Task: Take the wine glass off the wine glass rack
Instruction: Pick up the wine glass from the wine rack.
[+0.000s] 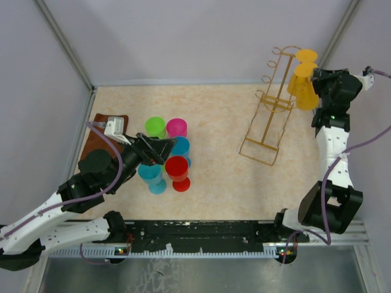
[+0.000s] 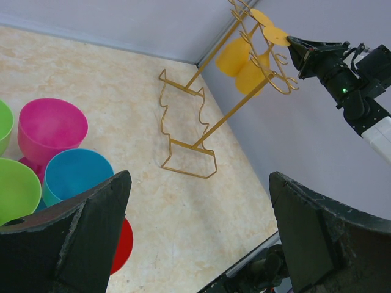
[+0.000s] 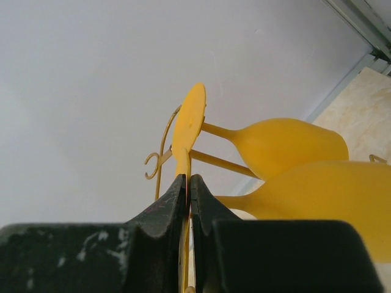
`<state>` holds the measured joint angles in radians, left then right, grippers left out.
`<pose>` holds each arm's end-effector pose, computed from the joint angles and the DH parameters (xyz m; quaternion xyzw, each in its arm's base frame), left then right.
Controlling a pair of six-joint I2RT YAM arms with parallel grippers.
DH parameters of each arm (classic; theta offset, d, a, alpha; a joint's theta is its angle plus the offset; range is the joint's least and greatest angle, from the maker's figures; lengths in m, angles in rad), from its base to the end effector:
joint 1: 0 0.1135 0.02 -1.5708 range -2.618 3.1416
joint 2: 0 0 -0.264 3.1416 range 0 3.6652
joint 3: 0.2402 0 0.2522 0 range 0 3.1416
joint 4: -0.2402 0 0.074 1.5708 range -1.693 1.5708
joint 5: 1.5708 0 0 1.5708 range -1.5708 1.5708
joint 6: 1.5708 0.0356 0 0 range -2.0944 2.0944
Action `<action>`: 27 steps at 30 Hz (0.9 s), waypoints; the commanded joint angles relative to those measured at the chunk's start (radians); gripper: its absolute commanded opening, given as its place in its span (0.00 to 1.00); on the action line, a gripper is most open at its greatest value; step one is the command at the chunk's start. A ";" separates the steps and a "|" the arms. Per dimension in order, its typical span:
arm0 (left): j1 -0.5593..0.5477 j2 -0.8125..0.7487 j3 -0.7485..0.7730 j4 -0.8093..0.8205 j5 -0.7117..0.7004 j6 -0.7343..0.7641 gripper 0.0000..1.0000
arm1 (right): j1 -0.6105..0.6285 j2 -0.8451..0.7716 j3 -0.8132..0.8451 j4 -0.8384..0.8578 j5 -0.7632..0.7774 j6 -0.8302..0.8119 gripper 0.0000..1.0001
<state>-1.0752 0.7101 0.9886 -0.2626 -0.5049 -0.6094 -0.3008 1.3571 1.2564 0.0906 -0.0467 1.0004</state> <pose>0.0836 -0.1185 0.4123 -0.0164 0.7020 -0.3983 0.5902 0.3093 -0.0942 0.4055 0.4172 0.5753 0.2566 0.6551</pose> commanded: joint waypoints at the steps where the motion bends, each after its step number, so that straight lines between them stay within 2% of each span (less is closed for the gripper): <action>1: 0.003 -0.008 0.022 0.010 0.000 0.004 0.99 | -0.014 -0.045 0.005 0.080 0.006 0.014 0.03; 2: 0.003 -0.008 0.020 0.011 0.000 0.004 1.00 | -0.015 -0.044 0.005 0.082 -0.004 0.014 0.00; 13: 0.003 -0.016 0.018 0.002 0.007 -0.004 0.99 | -0.023 -0.063 0.015 0.044 -0.084 -0.003 0.00; 27: 0.003 -0.010 0.018 0.008 0.016 -0.007 0.99 | -0.027 -0.054 0.025 0.051 0.019 -0.029 0.00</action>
<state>-1.0752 0.7048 0.9886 -0.2646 -0.5037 -0.6098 -0.3172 1.3346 1.2564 0.0856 -0.0647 0.9974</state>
